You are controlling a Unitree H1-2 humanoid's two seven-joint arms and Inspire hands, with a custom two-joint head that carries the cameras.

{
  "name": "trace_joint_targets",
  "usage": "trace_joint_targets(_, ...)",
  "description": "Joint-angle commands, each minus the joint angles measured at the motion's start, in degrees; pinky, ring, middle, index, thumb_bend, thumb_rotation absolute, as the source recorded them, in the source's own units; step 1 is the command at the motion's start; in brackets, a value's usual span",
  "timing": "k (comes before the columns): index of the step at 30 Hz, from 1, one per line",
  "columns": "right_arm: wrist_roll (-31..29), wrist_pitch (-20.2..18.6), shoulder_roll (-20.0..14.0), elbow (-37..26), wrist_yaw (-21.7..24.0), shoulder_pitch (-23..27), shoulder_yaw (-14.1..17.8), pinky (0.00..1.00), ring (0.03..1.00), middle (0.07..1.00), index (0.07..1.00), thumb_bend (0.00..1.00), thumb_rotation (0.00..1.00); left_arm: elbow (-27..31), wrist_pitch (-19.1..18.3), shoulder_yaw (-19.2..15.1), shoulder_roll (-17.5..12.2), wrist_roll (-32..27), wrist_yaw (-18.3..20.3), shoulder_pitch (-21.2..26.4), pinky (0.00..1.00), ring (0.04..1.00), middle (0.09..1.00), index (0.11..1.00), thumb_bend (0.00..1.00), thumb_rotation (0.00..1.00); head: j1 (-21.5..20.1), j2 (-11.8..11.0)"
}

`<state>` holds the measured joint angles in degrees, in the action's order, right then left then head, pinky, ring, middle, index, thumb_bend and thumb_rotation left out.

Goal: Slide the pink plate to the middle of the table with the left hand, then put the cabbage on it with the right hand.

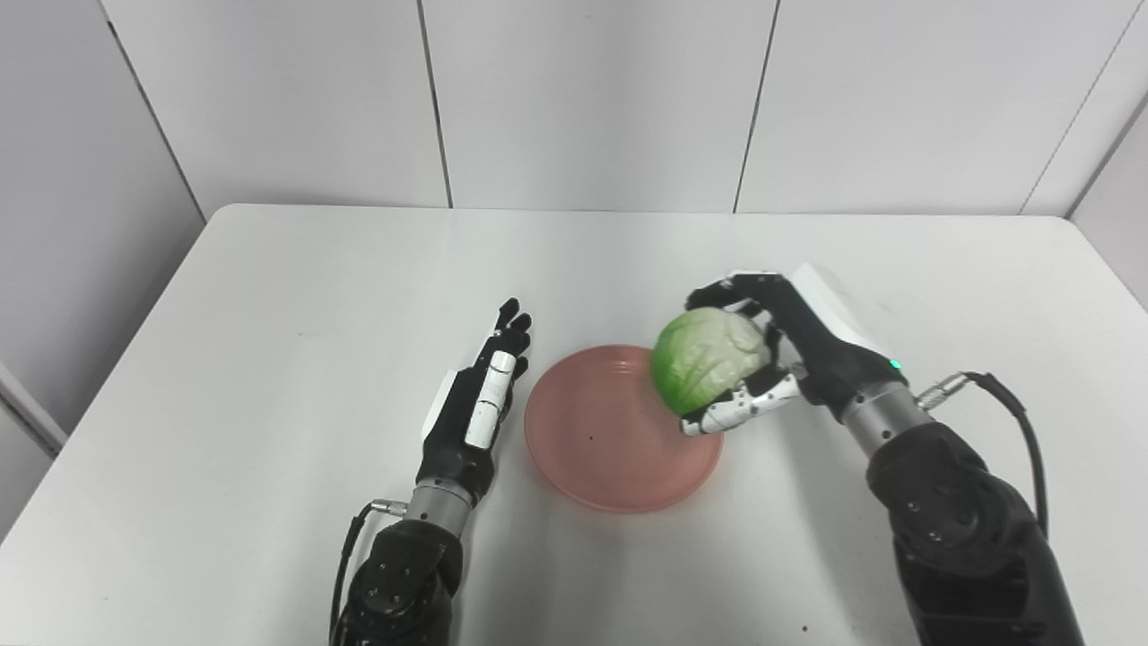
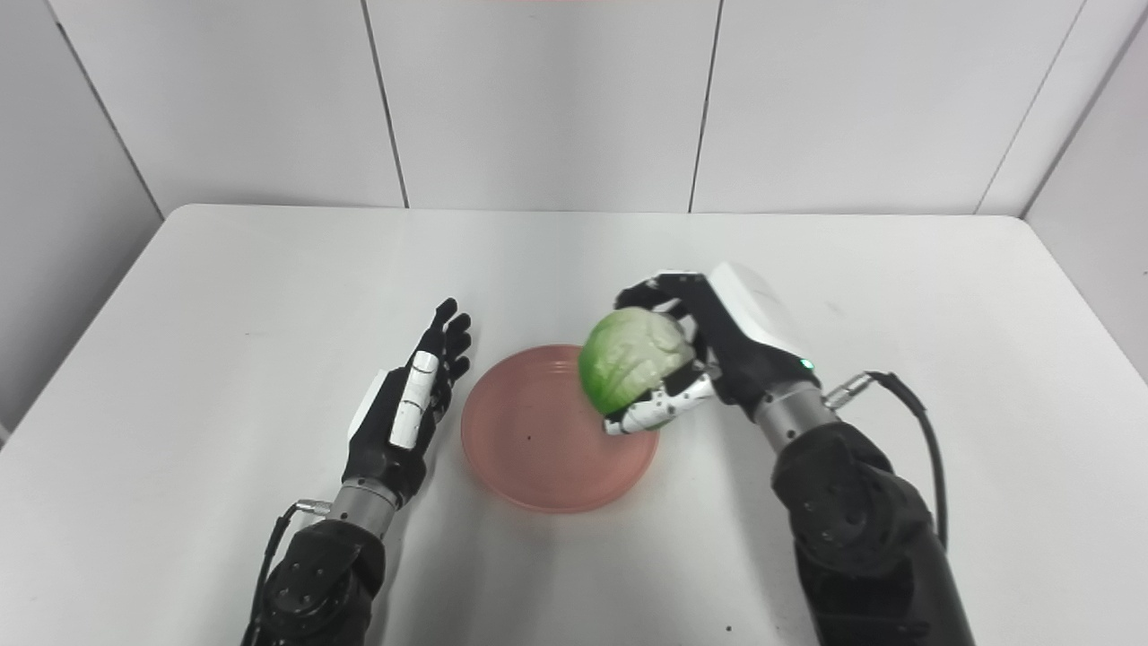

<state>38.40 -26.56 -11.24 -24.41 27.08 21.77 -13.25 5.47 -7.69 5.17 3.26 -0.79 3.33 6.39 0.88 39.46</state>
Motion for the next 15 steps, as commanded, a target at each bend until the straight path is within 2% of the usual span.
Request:
trace_joint_targets(1, 0.41, 0.08, 0.8, -0.53, -0.21, 3.76, -0.71, 0.16, 0.23, 0.456, 0.488, 0.52, 0.0, 0.85, 2.25, 0.06, 0.49, 1.21, -0.94, 2.97, 1.0, 0.998, 0.987, 0.99, 0.76, 0.98, 0.07, 0.02)
trace_joint_targets(3, 0.44, 0.95, 1.33, 0.44, -0.97, 4.08, -1.76, 0.16, 0.232, 0.468, 0.483, 0.52, 0.0, 0.17, 2.49, -0.05, 0.32, 1.91, -1.37, 3.29, 1.0, 0.99, 0.977, 0.976, 0.77, 0.98, -0.64, -0.77)
trace_joint_targets(4, 0.51, 1.18, 1.55, 0.8, -1.27, 4.2, -2.21, 0.16, 0.238, 0.419, 0.499, 0.52, 0.0, -0.09, 2.7, -0.11, 0.19, 1.95, -1.38, 3.37, 1.0, 0.989, 0.979, 0.98, 0.77, 0.99, -0.74, -0.98)
trace_joint_targets(5, 0.54, 1.31, 1.64, 1.06, -1.47, 4.3, -2.49, 0.16, 0.242, 0.408, 0.503, 0.52, 0.0, -0.33, 2.9, -0.15, 0.11, 1.95, -1.38, 3.45, 1.0, 0.99, 0.98, 0.983, 0.76, 0.99, -1.13, -1.17)
trace_joint_targets(8, 2.83, 0.61, 2.37, 1.84, -1.32, 5.07, -4.75, 0.17, 0.26, 0.402, 0.506, 0.52, 0.0, -0.08, 2.46, -0.69, 0.27, 0.69, -1.07, 3.4, 1.0, 0.997, 0.989, 0.992, 0.76, 0.99, -0.98, -0.24)
trace_joint_targets(9, 3.35, 0.41, 2.65, 1.97, -1.13, 5.16, -5.39, 0.16, 0.246, 0.436, 0.494, 0.52, 0.0, 0.4, 1.94, -0.81, 0.38, 0.44, -1.06, 3.28, 1.0, 0.994, 0.986, 0.987, 0.76, 0.97, -0.91, 0.02)
trace_joint_targets(13, 3.94, 0.87, 3.54, 3.48, -1.69, 4.72, -6.84, 0.19, 0.261, 0.396, 0.502, 0.52, 0.0, 1.57, 1.02, -0.88, 0.03, 0.27, -0.68, 2.82, 1.0, 0.991, 0.981, 0.977, 0.77, 0.96, -2.11, 0.28)
trace_joint_targets(15, 4.09, 1.28, 3.64, 4.88, -1.89, 4.68, -7.49, 0.24, 0.325, 0.433, 0.504, 0.52, 0.0, 2.15, 0.57, -1.06, -0.08, -0.57, -0.23, 2.68, 1.0, 1.0, 0.99, 0.987, 0.75, 0.96, -2.06, 0.87)
